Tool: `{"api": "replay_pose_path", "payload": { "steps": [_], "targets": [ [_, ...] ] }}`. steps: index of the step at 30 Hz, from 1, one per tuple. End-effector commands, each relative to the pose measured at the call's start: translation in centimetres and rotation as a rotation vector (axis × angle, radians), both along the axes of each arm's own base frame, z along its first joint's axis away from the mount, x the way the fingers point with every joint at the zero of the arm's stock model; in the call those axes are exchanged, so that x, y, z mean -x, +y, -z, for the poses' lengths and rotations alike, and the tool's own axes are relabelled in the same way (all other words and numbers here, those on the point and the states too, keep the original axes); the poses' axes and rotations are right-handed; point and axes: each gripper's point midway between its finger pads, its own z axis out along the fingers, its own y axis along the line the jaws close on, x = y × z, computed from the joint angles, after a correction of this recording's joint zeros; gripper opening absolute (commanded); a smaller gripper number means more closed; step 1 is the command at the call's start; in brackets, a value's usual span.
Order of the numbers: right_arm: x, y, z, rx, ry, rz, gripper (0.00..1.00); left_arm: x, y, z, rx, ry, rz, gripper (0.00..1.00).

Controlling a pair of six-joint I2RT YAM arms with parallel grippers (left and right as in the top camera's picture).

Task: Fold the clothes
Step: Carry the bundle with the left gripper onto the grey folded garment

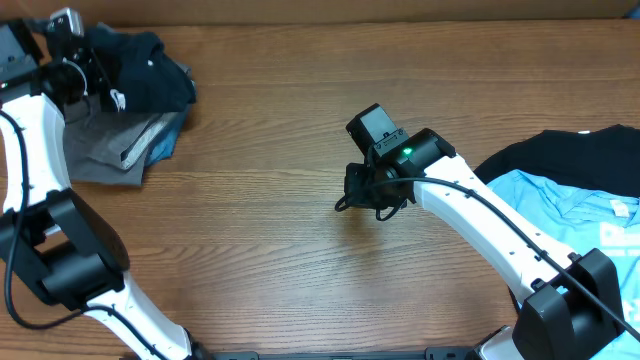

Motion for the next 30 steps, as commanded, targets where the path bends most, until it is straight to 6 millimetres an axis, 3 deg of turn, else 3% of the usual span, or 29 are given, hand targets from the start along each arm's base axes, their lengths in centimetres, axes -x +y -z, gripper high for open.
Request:
{"api": "replay_pose_path", "payload": {
  "steps": [1,2,3,4,5,10,16,18,20,22,24,30],
  "targets": [
    [-0.1,0.0,-0.4,-0.006,-0.001,0.01,0.05,0.1,1.7,2.5,0.041,0.056,-0.049,0.15],
    [0.0,0.0,-0.4,-0.008,0.003,0.011,0.05,0.3,2.2,3.3,0.043,0.078,-0.064,0.27],
    [0.1,0.0,-0.4,-0.008,0.006,0.012,0.05,0.5,2.5,3.6,0.041,0.09,-0.074,0.32],
    [0.2,0.0,-0.4,-0.008,0.01,0.013,0.05,1.2,3.7,4.2,0.019,0.123,-0.112,0.5],
    [0.2,0.0,-0.4,-0.006,0.014,0.019,0.05,1.6,4.3,4.2,0.009,0.133,-0.131,0.61],
    [0.3,-0.1,-0.3,-0.005,0.022,0.03,0.05,3.8,6.9,1.9,0.002,0.138,-0.189,0.82],
    [0.4,-0.2,-0.3,-0.002,0.025,0.029,0.05,7.2,8.4,-4.8,-0.052,0.071,-0.227,0.91],
    [0.4,-0.2,-0.3,-0.002,0.024,0.029,0.05,7.9,7.9,-6.5,-0.08,0.047,-0.214,0.87],
    [0.4,-0.2,-0.3,-0.002,0.023,0.03,0.05,8.1,6.9,-7.5,-0.079,0.035,-0.197,0.73],
    [0.3,-0.2,-0.3,-0.002,0.019,0.03,0.06,7.7,5.7,-7.2,-0.079,0.045,-0.164,0.29],
    [0.2,-0.1,-0.3,-0.004,0.017,0.03,0.06,7.1,4.6,-5.4,-0.087,0.086,-0.141,0.04],
    [0.4,-0.2,-0.3,0.001,0.025,0.03,0.06,5.2,3.4,3.4,-0.064,0.265,-0.138,0.04]
  ]
}}
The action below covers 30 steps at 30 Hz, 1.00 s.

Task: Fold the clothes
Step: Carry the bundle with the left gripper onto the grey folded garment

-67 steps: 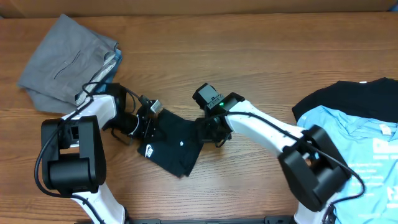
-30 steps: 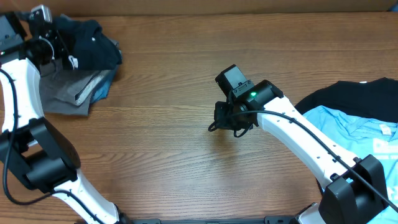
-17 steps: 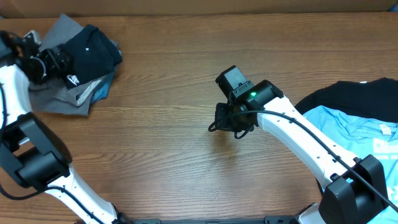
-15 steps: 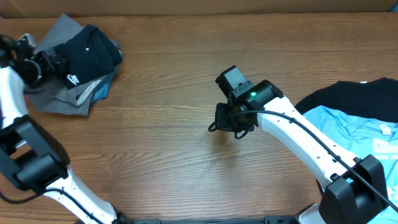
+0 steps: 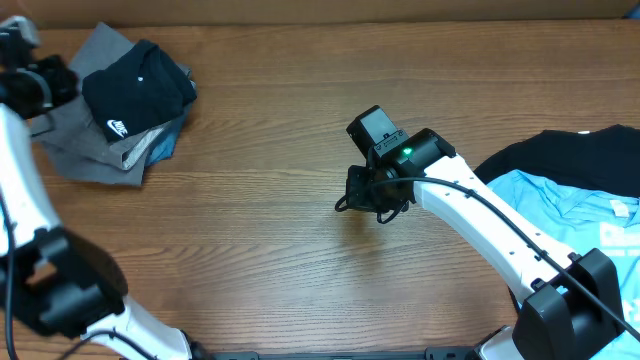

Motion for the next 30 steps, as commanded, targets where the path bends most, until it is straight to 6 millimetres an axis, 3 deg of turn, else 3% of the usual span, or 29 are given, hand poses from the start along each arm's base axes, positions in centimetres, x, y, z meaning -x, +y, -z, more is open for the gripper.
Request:
{"api": "replay_pose_path", "payload": {
  "steps": [1,3,5,7,9,10,12,15,17,21,25,27,28,30],
  "targets": [
    [-0.2,0.1,-0.4,-0.009,-0.009,0.009,0.06,-0.5,0.3,8.7,0.056,0.177,-0.034,0.04],
    [-0.3,0.1,-0.5,-0.011,-0.01,0.008,0.06,-0.7,0.4,11.8,0.107,0.231,-0.065,0.04],
    [-0.4,0.3,-0.5,-0.017,-0.016,0.008,0.06,-0.6,0.0,14.3,0.154,0.275,-0.066,0.13],
    [-0.5,0.3,-0.5,-0.02,-0.021,0.008,0.06,-0.5,-0.5,15.2,0.188,0.292,-0.054,0.21],
    [-0.6,0.3,-0.6,-0.019,-0.025,0.004,0.06,-0.4,-0.9,14.5,0.2,0.284,-0.045,0.28],
    [-0.7,0.2,-0.7,-0.014,-0.034,0.006,0.05,-0.5,-1.1,11.6,0.191,0.24,-0.02,0.38],
    [-1.0,0.0,-1.3,-0.008,-0.064,0.002,0.05,-0.3,-1.2,8.3,0.152,0.191,0.0,0.42],
    [-1.8,-0.3,-3.6,-0.012,-0.147,-0.009,0.05,0.6,-1.9,1.2,0.063,0.083,0.044,0.47],
    [-2.4,-0.1,-6.0,-0.037,-0.231,-0.038,0.05,2.1,-3.1,-4.0,0.006,0.009,0.072,0.52],
    [-3.1,0.0,-11.9,-0.101,-0.392,-0.056,0.09,6.7,-6.4,-12.0,-0.112,-0.081,0.12,0.67],
    [-2.7,-0.4,-17.8,-0.161,-0.549,-0.105,0.13,11.8,-10.2,-17.2,-0.203,-0.157,0.166,0.79],
    [-2.1,-0.8,-20.5,-0.186,-0.629,-0.131,0.18,14.4,-12.4,-19.0,-0.241,-0.194,0.215,0.92],
    [-1.7,-1.0,-21.8,-0.197,-0.669,-0.145,0.23,15.5,-13.3,-19.7,-0.258,-0.209,0.241,1.0],
    [-1.0,-1.5,-24.5,-0.222,-0.759,-0.17,0.39,17.7,-15.3,-20.8,-0.286,-0.239,0.293,1.0]
  ]
}}
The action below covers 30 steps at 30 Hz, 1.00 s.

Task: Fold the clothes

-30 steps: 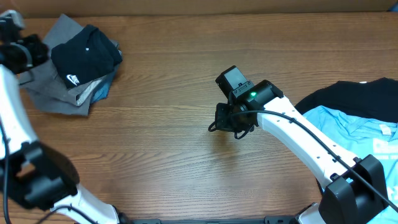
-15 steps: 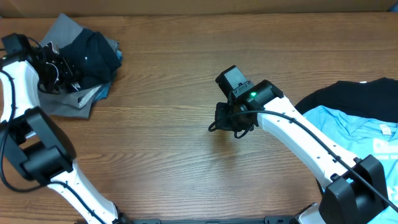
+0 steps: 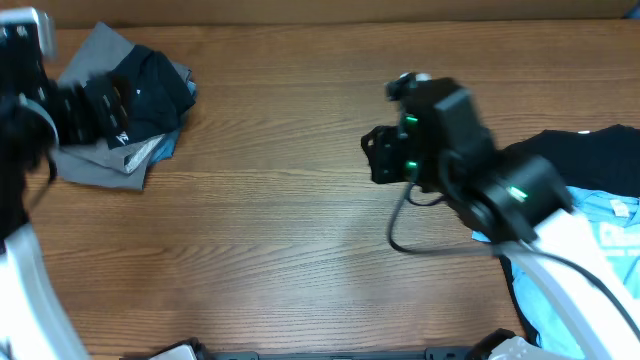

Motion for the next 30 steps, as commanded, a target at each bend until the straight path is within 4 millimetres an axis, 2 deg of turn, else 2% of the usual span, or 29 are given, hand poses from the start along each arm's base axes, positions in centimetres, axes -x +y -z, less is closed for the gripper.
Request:
{"api": "replay_pose_path", "payload": {
  "steps": [1,3,6,9,11,15,19,23,26,30],
  "targets": [
    [1.2,-1.2,-5.5,-0.026,-0.191,-0.047,0.56,2.9,-2.5,-0.5,-0.089,-0.01,0.095,1.0],
    [2.0,-1.7,-7.5,-0.06,-0.253,-0.047,1.0,5.1,-4.1,-0.7,-0.094,-0.009,0.133,1.0],
    [3.4,-2.6,-9.7,-0.099,-0.318,-0.044,1.0,8.2,-5.4,-0.2,-0.078,0.03,0.156,1.0],
    [4.4,-3.3,-10.6,-0.115,-0.343,-0.043,1.0,10.2,-5.8,0.6,-0.068,0.078,0.155,1.0],
    [4.8,-3.5,-10.7,-0.117,-0.345,-0.043,1.0,10.9,-5.7,1.1,-0.071,0.104,0.143,1.0],
    [5.1,-3.4,-10.8,-0.123,-0.341,-0.053,1.0,11.2,-5.8,1.5,-0.063,0.129,0.144,1.0],
    [5.5,-2.5,-10.5,-0.146,-0.315,-0.103,1.0,11.1,-5.8,1.6,-0.062,0.131,0.145,1.0],
    [5.0,-2.2,-9.6,-0.13,-0.287,-0.105,1.0,11.0,-5.7,1.6,-0.061,0.135,0.145,1.0],
    [4.9,-2.7,-8.1,-0.08,-0.243,-0.084,1.0,11.0,-5.7,1.6,-0.061,0.135,0.145,1.0],
    [3.9,-4.3,-8.2,-0.021,-0.279,0.007,1.0,11.0,-5.7,1.6,-0.061,0.135,0.145,1.0]
  ]
}}
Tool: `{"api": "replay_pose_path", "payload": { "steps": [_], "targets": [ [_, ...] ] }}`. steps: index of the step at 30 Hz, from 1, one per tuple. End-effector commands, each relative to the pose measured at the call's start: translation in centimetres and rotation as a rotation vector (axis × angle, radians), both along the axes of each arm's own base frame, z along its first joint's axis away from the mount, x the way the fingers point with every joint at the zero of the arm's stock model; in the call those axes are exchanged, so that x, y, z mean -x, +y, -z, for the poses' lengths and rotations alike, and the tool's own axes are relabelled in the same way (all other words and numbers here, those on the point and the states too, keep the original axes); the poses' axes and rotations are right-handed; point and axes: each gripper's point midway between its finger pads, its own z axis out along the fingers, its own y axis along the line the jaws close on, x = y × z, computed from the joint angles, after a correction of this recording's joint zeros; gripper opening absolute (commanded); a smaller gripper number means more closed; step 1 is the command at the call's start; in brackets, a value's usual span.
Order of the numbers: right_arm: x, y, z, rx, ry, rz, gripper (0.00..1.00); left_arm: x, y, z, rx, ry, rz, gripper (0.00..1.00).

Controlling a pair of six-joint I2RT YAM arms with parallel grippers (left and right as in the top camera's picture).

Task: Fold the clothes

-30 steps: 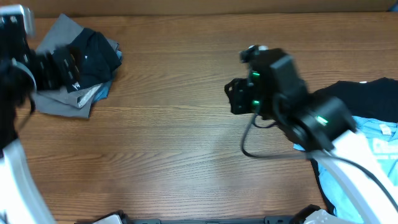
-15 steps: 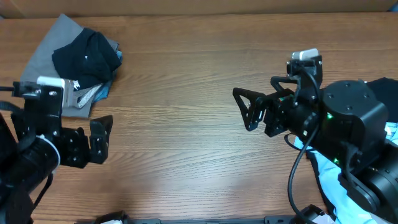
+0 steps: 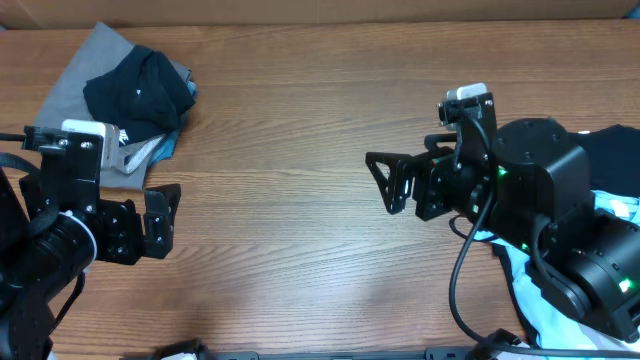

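Note:
A folded pile lies at the table's far left: a black garment (image 3: pixel 140 88) on top of a grey one (image 3: pixel 85 55), with a blue edge (image 3: pixel 165 145) showing underneath. My left gripper (image 3: pixel 160 220) hovers in front of the pile, open and holding nothing. At the right, my right gripper (image 3: pixel 392 183) points left over bare wood, open and holding nothing. Behind its arm lie a black shirt (image 3: pixel 612 140) and a light blue shirt (image 3: pixel 612 208), both mostly hidden.
The wooden table (image 3: pixel 290 120) runs across the whole view, with its far edge along the top. Both arm bodies stand high and close to the camera and cover the front left and front right corners.
My left arm has left the pile's side and now sits in front of it, nearer the camera. My right arm has moved further right, its gripper still pointing left. The pile is unchanged.
First my left gripper was at the black garment on the pile while my right gripper rested low at mid-table. Then the left gripper was off to the pile's left, the black garment lying on top. After that both arms were higher, and now both are back at their own sides.

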Motion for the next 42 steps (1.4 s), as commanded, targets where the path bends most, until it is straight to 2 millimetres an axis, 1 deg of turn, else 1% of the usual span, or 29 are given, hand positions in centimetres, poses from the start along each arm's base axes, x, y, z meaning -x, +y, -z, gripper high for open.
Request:
{"api": "replay_pose_path", "payload": {
  "steps": [1,4,5,7,8,10,11,12,14,16,17,22,23,26,29,32,33,35,38,42],
  "targets": [
    [-1.1,-2.2,-1.5,0.042,-0.085,0.117,1.0,0.0,0.0,0.2,-0.015,0.002,0.012,1.0],
    [-1.8,-3.6,-3.1,0.091,-0.199,0.169,1.0,0.0,0.0,0.2,-0.015,0.002,0.012,1.0],
    [-1.9,-4.1,-4.1,0.103,-0.263,0.173,1.0,0.0,0.0,0.2,-0.015,0.002,0.012,1.0],
    [-1.9,-4.9,-5.5,0.104,-0.361,0.176,1.0,0.0,0.0,0.2,-0.015,0.002,0.012,1.0],
    [-1.9,-5.6,-6.0,0.088,-0.4,0.2,1.0,0.0,0.0,0.1,-0.015,0.002,0.012,1.0],
    [-1.8,-7.1,-6.1,0.062,-0.444,0.249,1.0,0.0,0.0,0.2,-0.015,0.002,0.012,1.0],
    [-1.7,-8.1,-5.6,0.042,-0.458,0.288,1.0,0.0,0.0,0.2,-0.015,0.002,0.012,1.0],
    [-1.7,-9.0,-5.0,0.023,-0.461,0.322,1.0,0.0,0.0,0.2,-0.015,0.002,0.012,1.0],
    [-1.6,-10.9,-3.3,-0.016,-0.469,0.399,1.0,0.0,0.0,0.2,-0.015,0.002,0.012,1.0],
    [-1.5,-12.2,-1.5,-0.047,-0.469,0.449,1.0,0.0,0.0,0.2,-0.015,0.002,0.012,1.0],
    [-1.4,-12.7,-0.2,-0.065,-0.46,0.474,1.0,0.0,0.0,0.2,-0.015,0.002,0.012,1.0],
    [0.3,-14.3,5.5,-0.055,-0.432,0.516,1.0,0.0,0.0,0.2,-0.015,0.002,0.012,1.0],
    [0.9,-14.6,7.3,-0.049,-0.429,0.523,1.0,0.0,0.0,0.2,-0.015,0.002,0.012,1.0],
    [1.2,-14.8,9.1,-0.069,-0.472,0.533,1.0,0.0,0.0,0.2,-0.015,0.002,0.012,1.0],
    [1.1,-14.8,10.6,-0.098,-0.525,0.536,1.0,0.0,0.0,0.2,-0.015,0.002,0.012,1.0],
    [0.9,-14.6,12.7,-0.119,-0.557,0.529,1.0,0.0,0.0,0.2,-0.015,0.002,0.012,1.0],
    [1.0,-14.5,13.6,-0.127,-0.569,0.523,1.0,0.0,0.0,0.2,-0.015,0.002,0.012,1.0],
    [1.2,-14.6,14.7,-0.139,-0.592,0.524,1.0,0.0,0.0,0.2,-0.015,0.002,0.012,1.0],
    [1.7,-14.7,16.1,-0.153,-0.617,0.524,1.0,0.0,0.0,0.2,-0.015,0.002,0.012,1.0],
    [1.0,-14.4,18.2,-0.146,-0.598,0.514,1.0,0.0,0.0,0.2,-0.015,0.002,0.012,1.0]
  ]
}}
